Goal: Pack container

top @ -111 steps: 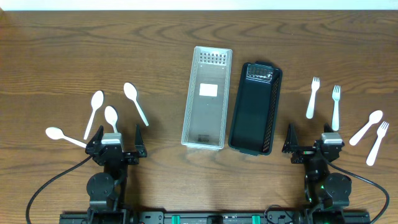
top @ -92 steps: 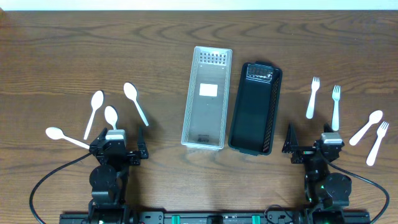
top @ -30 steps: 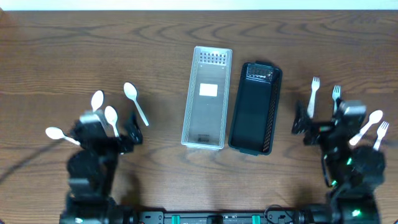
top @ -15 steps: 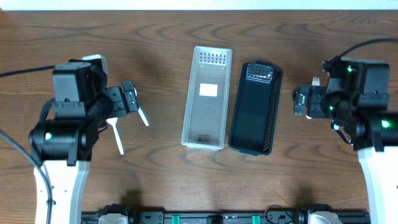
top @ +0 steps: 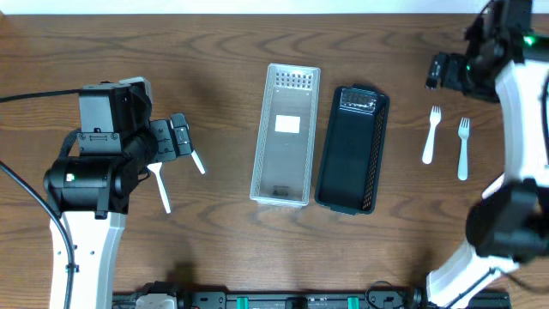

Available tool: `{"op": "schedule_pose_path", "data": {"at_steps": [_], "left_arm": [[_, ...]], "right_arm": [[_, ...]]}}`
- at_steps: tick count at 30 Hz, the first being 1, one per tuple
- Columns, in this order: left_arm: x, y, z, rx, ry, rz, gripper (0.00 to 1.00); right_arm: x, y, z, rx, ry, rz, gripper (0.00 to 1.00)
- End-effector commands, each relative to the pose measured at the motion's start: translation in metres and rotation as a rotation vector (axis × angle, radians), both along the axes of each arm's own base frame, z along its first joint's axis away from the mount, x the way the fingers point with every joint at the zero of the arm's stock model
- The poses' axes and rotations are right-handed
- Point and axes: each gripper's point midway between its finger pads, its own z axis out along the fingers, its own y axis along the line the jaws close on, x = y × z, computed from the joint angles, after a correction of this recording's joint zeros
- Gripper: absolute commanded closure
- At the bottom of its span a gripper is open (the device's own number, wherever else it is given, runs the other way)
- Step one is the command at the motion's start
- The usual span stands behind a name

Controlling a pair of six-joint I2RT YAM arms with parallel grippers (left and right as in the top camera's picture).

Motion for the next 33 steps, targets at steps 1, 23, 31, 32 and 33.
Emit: {"op": "schedule_pose_path", "data": {"at_steps": [1,23,31,32,33], "left_arm": [[0.002,0.001,0.008,0.017,-0.023,-0.010,0.02],[0.002,0.001,0.008,0.017,-0.023,-0.009,0.02],[0.002,0.001,0.008,0.017,-0.023,-0.009,0.02],[0.002,0.001,0.008,0.017,-0.023,-0.009,0.02],[0.002,0.001,0.008,0.017,-0.023,-0.009,0.02]], "right_arm": [[0.021,-0.006,-0.023,-0.015,0.034,0.023,0.01],[0.012,-0.035,-0.171,-0.062,0.347,-0.001,0.01],[0.012,-0.031,-0.173,-0.057,0.351,0.004,0.01],[0.011,-0.031,-0.173,-0.057,0.353,0.005,0.01],[0.011,-0.031,-0.173,-0.056,0.354,0.005,0.01]]}}
